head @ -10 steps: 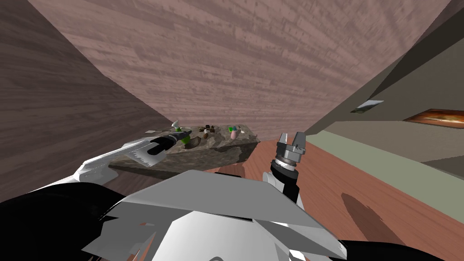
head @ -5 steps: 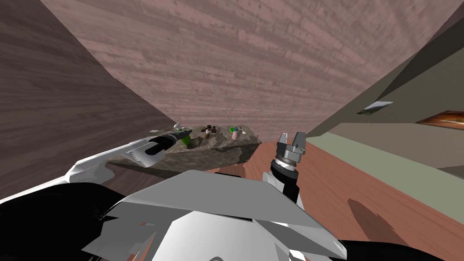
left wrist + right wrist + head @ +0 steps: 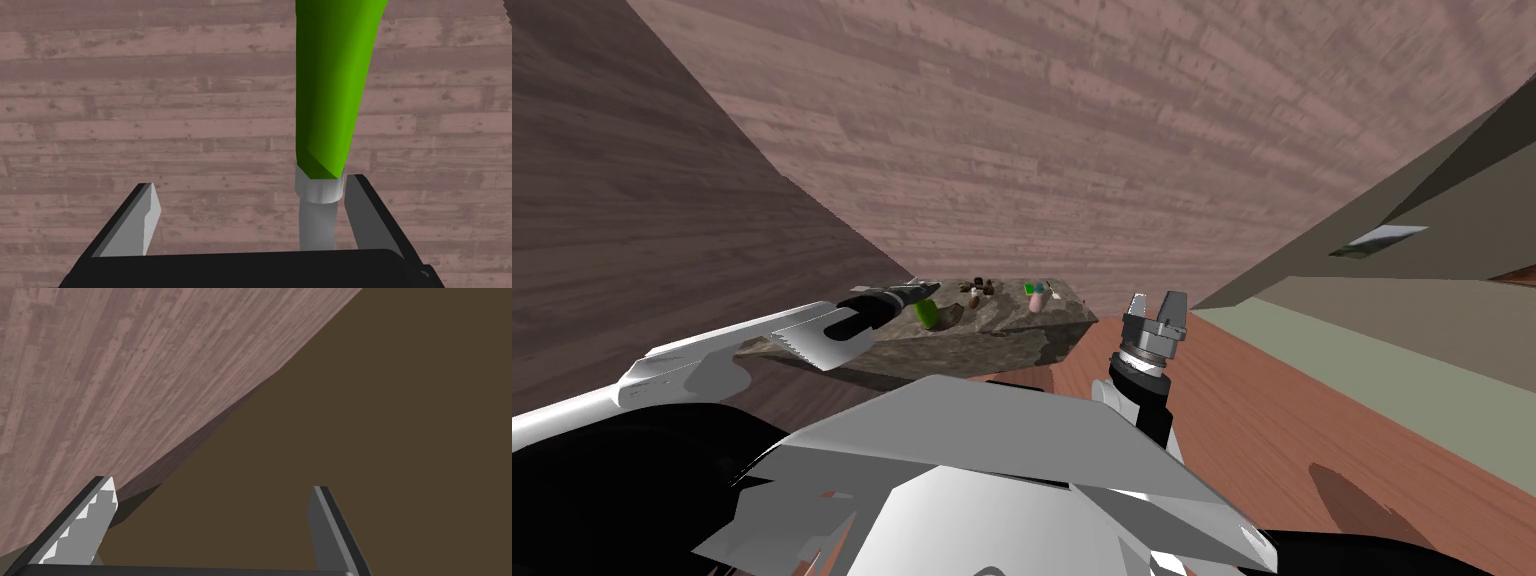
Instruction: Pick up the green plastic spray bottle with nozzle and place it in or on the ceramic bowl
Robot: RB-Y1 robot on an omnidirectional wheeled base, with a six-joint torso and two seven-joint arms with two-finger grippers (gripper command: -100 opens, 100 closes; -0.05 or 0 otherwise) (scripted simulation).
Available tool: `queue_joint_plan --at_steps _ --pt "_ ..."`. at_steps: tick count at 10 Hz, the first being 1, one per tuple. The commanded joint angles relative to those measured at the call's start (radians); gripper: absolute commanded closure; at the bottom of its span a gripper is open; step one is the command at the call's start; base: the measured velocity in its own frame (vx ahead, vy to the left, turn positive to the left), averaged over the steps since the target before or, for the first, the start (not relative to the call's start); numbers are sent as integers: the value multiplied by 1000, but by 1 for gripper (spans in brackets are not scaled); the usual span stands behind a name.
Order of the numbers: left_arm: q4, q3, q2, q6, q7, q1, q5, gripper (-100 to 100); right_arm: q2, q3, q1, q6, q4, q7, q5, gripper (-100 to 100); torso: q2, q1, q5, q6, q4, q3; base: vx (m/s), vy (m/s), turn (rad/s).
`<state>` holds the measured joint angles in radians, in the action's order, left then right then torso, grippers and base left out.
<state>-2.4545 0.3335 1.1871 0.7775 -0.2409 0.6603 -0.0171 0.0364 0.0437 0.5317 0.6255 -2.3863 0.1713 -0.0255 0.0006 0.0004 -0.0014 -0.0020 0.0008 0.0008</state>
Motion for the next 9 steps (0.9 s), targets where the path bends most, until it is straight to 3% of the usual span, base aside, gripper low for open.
queue_joint_plan --at_steps 1,2,3,4,9 --pt "-45 21 25 34 7 13 23 -100 0 0 0 0 0 0 0 0 0 0 0 0 0 0 53 36 76" --pt "-70 32 39 53 11 20 34 -100 0 0 0 0 0 0 0 0 0 0 0 0 0 0 45 34 79" --pt "-48 22 28 34 8 16 24 -100 0 0 0 0 0 0 0 0 0 0 0 0 0 0 18 13 14" --pt "-51 24 29 36 9 17 25 0 0 0 0 0 0 0 0 0 2 -1 0 0 0 1 0 0 0" --pt "-50 24 28 36 9 17 25 0 0 0 0 0 0 0 0 0 3 -2 0 0 1 2 0 0 0"
